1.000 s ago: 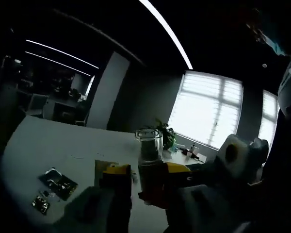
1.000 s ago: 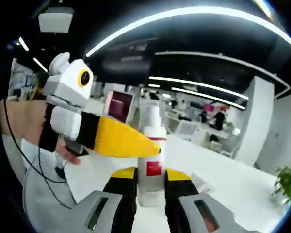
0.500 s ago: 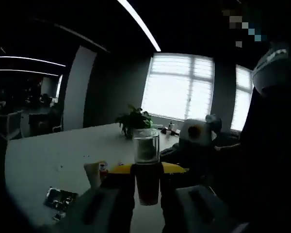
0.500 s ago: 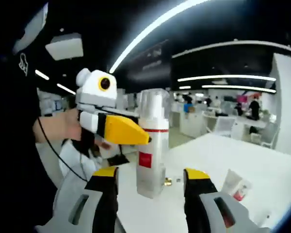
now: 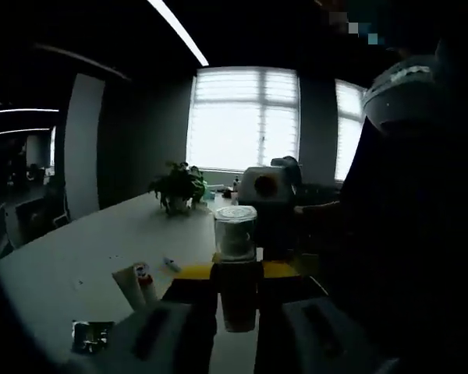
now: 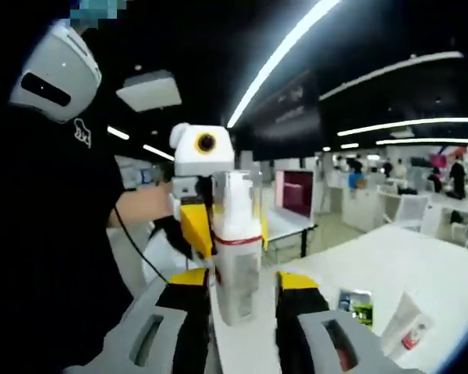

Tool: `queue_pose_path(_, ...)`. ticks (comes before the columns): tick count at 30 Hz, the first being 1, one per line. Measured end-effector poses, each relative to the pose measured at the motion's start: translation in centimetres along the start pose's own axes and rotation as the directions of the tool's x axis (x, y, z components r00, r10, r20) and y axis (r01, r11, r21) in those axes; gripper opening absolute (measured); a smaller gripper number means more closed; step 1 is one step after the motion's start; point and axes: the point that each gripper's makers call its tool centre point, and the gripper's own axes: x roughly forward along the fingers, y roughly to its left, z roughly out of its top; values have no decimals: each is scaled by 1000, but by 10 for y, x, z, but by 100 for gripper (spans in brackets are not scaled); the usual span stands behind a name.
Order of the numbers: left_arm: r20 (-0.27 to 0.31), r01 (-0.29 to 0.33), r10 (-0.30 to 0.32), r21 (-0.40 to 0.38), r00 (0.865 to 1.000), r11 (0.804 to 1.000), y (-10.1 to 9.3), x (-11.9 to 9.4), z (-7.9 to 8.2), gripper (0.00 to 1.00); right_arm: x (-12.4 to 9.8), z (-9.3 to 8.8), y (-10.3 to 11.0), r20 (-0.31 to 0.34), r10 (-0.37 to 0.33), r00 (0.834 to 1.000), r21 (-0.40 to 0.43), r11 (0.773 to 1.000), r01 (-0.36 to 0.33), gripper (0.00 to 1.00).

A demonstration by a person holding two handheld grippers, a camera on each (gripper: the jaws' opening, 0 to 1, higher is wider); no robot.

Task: Arrange the skincare products in the storage area until every visible bottle or jar stands upright without overlapping.

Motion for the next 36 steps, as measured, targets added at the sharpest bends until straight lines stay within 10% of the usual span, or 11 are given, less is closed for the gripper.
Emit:
queue_pose_path(7,49,-33,35,-38,998,999,14,-2,-9,17,-4,-5,5,10,-3,1000,47,999,2,12)
queue_pose_path(12,20,-223,228,-136,974,965,46,-11,-42,58,-14,-29,-13,-13,-87,996,94,992,88,9)
queue_pose_path(36,-45,-343,348,-327,936,881,39,-26,-111,54,-31,-126,-94,-106,-105,989,-32,994,102,9)
